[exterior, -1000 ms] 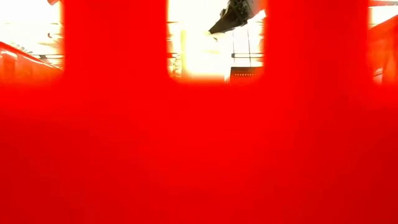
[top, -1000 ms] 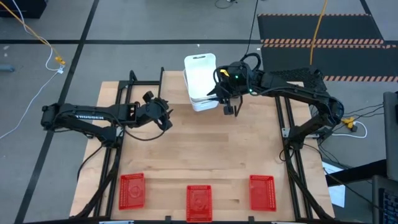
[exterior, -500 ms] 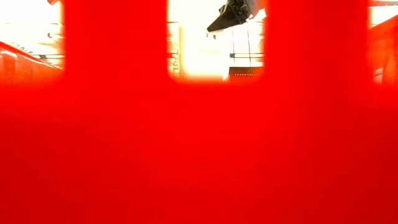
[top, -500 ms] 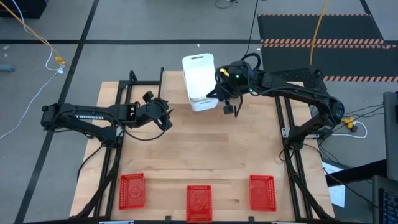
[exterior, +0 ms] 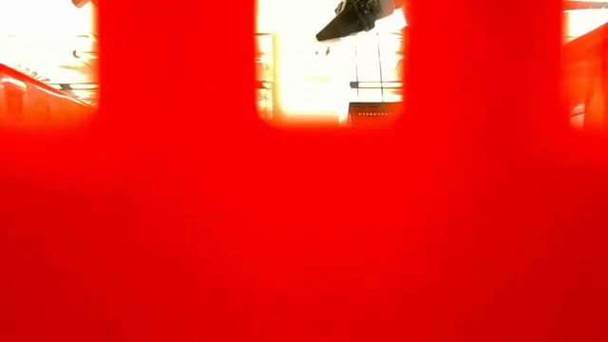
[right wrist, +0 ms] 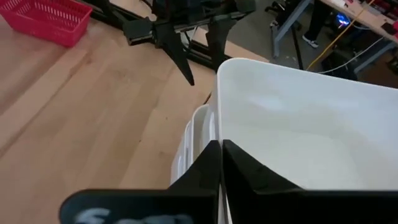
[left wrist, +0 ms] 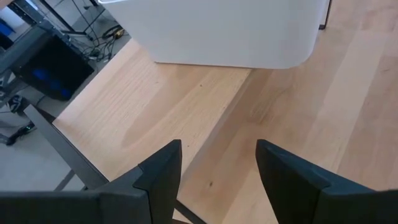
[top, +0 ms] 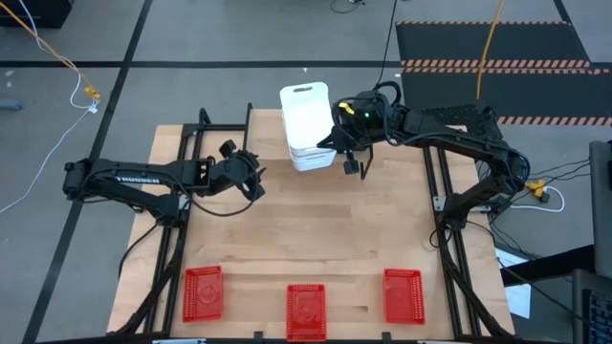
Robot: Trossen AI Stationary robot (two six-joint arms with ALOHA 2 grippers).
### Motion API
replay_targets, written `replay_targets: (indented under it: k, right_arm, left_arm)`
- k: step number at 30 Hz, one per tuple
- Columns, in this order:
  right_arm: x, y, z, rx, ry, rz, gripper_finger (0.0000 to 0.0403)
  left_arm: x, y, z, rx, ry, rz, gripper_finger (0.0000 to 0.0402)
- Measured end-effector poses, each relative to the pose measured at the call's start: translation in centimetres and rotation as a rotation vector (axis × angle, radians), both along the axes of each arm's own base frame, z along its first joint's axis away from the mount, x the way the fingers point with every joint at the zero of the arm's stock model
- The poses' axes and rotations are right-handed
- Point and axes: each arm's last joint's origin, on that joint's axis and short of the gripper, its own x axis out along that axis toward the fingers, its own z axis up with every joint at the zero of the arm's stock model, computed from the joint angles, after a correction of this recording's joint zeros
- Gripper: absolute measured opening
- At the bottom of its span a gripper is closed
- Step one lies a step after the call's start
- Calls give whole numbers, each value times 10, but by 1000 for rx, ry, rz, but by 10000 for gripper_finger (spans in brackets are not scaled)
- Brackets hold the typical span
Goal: Stack baskets on shelf by color
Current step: Stack the white bin on the stacked white bins on the shelf
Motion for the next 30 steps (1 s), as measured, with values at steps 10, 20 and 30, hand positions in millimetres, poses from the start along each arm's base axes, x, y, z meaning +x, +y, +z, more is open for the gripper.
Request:
replay_targets:
  k: [10, 20, 30]
  right_arm:
    - [-16, 9, 18, 26, -58, 10, 1]
    - [-6, 6, -1, 24, -30, 17, 0]
    - [-7, 4, -4, 54, -29, -5, 5]
  left_arm:
    - [0, 0, 0, -1, 5, 1, 207]
    - [0, 0, 0, -10, -5, 10, 207]
    - [-1, 0, -1, -10, 0, 10, 207]
